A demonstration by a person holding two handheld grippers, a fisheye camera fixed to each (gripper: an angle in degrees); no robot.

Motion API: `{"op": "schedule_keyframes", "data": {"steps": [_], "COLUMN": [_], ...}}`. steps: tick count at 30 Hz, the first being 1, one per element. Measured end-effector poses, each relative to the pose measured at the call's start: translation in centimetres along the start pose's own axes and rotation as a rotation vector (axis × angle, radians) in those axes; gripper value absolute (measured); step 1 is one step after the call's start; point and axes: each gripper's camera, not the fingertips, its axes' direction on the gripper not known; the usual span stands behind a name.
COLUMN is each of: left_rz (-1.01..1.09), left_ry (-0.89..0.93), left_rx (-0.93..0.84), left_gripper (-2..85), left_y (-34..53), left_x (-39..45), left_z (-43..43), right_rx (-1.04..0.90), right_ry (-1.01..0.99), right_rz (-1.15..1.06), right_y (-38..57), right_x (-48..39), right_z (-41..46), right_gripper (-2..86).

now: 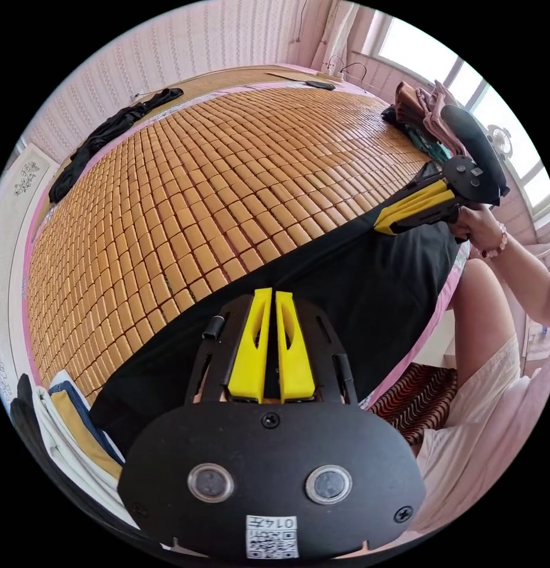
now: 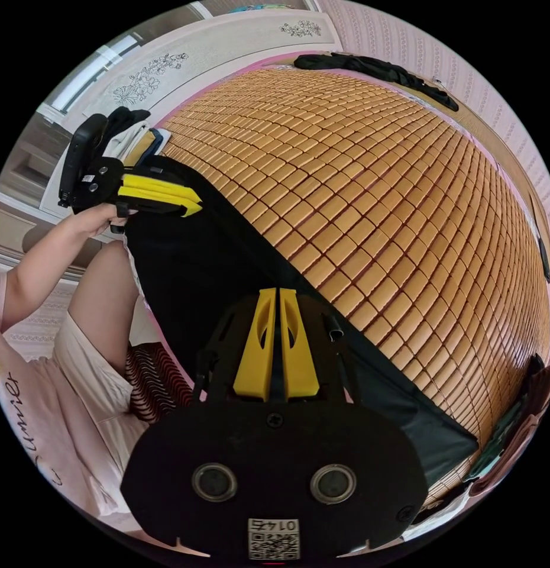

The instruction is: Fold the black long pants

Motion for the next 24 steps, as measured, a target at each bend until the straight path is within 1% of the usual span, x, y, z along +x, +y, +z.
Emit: {"op": "schedule_keyframes", "data": {"steps": [4, 6, 8, 9, 10, 12, 14, 17, 18, 20, 23, 24], "left_rz": [-0.046, -0.064, -0.083, -0.087, -0.095, -0.120, -0.113, -0.055, -0.047, -0.021, 0.003, 0.013], "left_ry": [-0.041, -0.058, -0.087, -0.091, -0.093, -0.093, -0.111, -0.122, -0.107, 0.024, 0.179, 0.200], "left_rx": [0.076, 0.065, -0.018, -0.014, 0.020, 0.031, 0.114, 0.165, 0.169, 0.162, 0.179, 0.184], "left_gripper": [-0.6, -0.2, 1.4, 2.0, 3.3, 5.6, 6.9, 6.5, 6.5, 6.4, 6.3, 6.2], "left_y": [0.1, 0.1, 0.1, 0.3, 0.7, 1.3, 2.7, 4.3, 4.6, 5.2, 5.3, 5.2], "left_x": [-0.4, -0.6, -0.7, -0.7, -0.8, -0.9, -0.3, 1.8, 2.3, 4.7, 8.4, 9.2], "left_z": [-1.1, 0.0, 2.8, 3.1, 2.9, 2.2, 0.1, -1.8, -1.8, -1.1, 1.2, 1.7], "right_rx": [0.041, 0.021, -0.013, -0.022, -0.005, 0.046, 0.100, 0.130, 0.119, 0.100, 0.064, 0.086], "right_ry": [0.011, 0.009, 0.037, 0.064, 0.071, 0.070, 0.063, 0.087, 0.109, 0.147, 0.249, 0.275], "right_rz": [0.011, 0.031, 0.071, 0.101, 0.130, 0.166, 0.201, 0.282, 0.330, 0.410, 0.592, 0.676], "right_y": [-0.9, -1.5, -1.7, -1.5, -0.8, 0.8, 3.1, 8.0, 10.0, 13.1, 18.0, 19.9], "right_x": [0.3, 0.9, 1.7, 2.1, 2.4, 2.7, 2.8, 3.0, 3.3, 3.9, 6.2, 7.5], "right_z": [-1.2, -0.3, 1.1, 1.5, 1.3, 0.2, -1.2, -2.7, -2.9, -3.1, -3.5, -4.1], "right_gripper": [0.7, 1.1, 1.7, 2.5, 3.8, 6.0, 6.0, 2.9, 1.8, 0.9, 0.5, 0.8]}}
